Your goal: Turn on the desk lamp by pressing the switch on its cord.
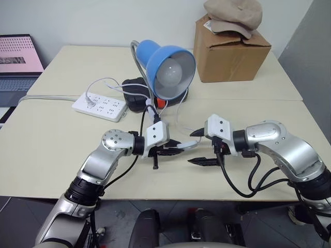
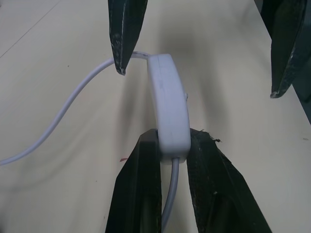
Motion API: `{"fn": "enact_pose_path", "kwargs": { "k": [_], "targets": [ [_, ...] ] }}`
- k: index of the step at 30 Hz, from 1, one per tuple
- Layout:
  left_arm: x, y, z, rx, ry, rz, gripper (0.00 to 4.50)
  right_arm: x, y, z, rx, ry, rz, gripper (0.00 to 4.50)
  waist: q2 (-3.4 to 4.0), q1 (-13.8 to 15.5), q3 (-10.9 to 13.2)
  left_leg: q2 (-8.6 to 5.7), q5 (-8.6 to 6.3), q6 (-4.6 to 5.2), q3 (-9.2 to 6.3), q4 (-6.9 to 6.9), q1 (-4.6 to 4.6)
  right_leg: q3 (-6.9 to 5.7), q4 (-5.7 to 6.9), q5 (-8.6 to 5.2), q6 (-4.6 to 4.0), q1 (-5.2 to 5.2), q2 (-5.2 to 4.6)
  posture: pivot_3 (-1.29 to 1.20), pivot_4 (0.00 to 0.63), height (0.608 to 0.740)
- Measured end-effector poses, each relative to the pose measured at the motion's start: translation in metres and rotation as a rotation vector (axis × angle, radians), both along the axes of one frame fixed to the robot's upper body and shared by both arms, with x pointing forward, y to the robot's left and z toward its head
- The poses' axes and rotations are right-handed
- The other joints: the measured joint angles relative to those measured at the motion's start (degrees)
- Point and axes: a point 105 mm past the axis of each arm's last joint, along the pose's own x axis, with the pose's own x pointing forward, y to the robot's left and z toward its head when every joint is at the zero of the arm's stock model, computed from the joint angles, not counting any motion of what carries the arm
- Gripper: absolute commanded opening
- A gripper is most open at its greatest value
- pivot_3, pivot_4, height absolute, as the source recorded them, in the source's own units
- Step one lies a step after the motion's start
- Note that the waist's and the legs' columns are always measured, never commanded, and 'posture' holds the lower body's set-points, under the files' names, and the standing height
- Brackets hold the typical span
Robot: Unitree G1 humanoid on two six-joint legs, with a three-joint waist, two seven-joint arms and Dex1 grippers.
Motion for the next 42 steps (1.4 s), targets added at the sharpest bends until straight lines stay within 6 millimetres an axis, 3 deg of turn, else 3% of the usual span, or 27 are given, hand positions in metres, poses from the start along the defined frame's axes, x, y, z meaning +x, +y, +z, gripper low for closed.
{"fn": "enact_pose_path", "kwargs": {
  "k": [4, 7, 19, 20, 23, 31, 33, 37, 42],
  "targets": [
    [0.001, 0.001, -0.001, -0.002, -0.001, 0.013, 0.40, 0.002, 0.004, 0.002, 0.000, -0.012, 0.025, 4.50, 0.00, -0.02, 0.00, 0.01, 0.00, 0.00, 0.00, 0.00, 0.01, 0.00, 0.01, 0.00, 0.00, 0.00, 0.00, 0.00, 0.150, 0.740],
    [0.000, 0.001, -0.002, -0.003, -0.001, 0.016, 0.40, 0.005, 0.005, 0.000, -0.009, -0.019, 0.026, 4.09, 0.00, -0.02, 0.00, 0.00, 0.00, 0.00, 0.01, 0.00, 0.01, 0.00, 0.01, 0.00, 0.00, 0.00, 0.00, 0.00, 0.150, 0.740],
    [-0.002, 0.000, -0.001, -0.003, -0.008, 0.013, 0.40, 0.016, 0.002, -0.006, -0.050, -0.065, 0.036, 1.46, 0.00, -0.02, 0.00, 0.01, 0.00, 0.00, 0.02, 0.00, 0.01, 0.00, 0.01, 0.00, 0.00, -0.01, 0.00, 0.00, 0.150, 0.740],
    [-0.002, 0.000, -0.001, -0.001, -0.009, 0.013, 0.40, 0.016, 0.002, -0.006, -0.054, -0.071, 0.039, 1.09, 0.00, -0.02, 0.00, 0.00, 0.00, 0.00, 0.02, 0.00, 0.01, 0.00, 0.01, 0.00, 0.00, -0.01, 0.00, 0.00, 0.150, 0.740],
    [-0.003, 0.002, 0.000, 0.016, -0.021, 0.008, 0.40, 0.015, 0.001, -0.007, -0.064, -0.072, 0.062, 0.77, 0.00, -0.02, 0.00, 0.01, 0.00, 0.00, 0.03, 0.00, 0.01, 0.00, 0.00, 0.00, 0.00, -0.01, 0.00, 0.00, 0.150, 0.740],
    [-0.002, 0.003, 0.000, 0.022, -0.024, 0.008, 0.40, 0.015, 0.003, -0.008, -0.063, -0.069, 0.071, 0.71, 0.00, -0.02, 0.00, 0.01, 0.00, 0.00, 0.02, 0.00, 0.01, 0.01, 0.01, 0.00, 0.00, -0.01, 0.00, 0.00, 0.150, 0.740],
    [-0.003, 0.002, 0.000, 0.021, -0.025, 0.006, 0.40, 0.014, 0.004, -0.007, -0.057, -0.067, 0.076, 1.41, 0.00, -0.02, 0.00, 0.00, 0.00, 0.00, 0.02, 0.00, 0.01, 0.01, 0.01, 0.00, 0.00, -0.01, 0.00, 0.00, 0.150, 0.740],
    [-0.002, 0.001, 0.001, 0.012, -0.032, 0.013, 0.40, 0.014, 0.009, -0.004, 0.001, -0.070, 0.071, 2.18, 0.00, -0.03, 0.00, 0.01, 0.00, 0.00, 0.02, 0.00, 0.02, 0.00, 0.02, 0.00, 0.00, -0.01, 0.00, 0.00, 0.150, 0.740],
    [0.000, 0.001, 0.001, 0.027, -0.053, 0.013, 0.40, 0.013, 0.011, 0.002, 0.041, -0.079, 0.080, 3.47, 0.00, -0.02, 0.00, 0.00, 0.00, 0.00, 0.03, 0.01, 0.01, 0.01, 0.02, 0.00, 0.00, 0.00, 0.00, 0.00, 0.150, 0.740]
  ]
}}
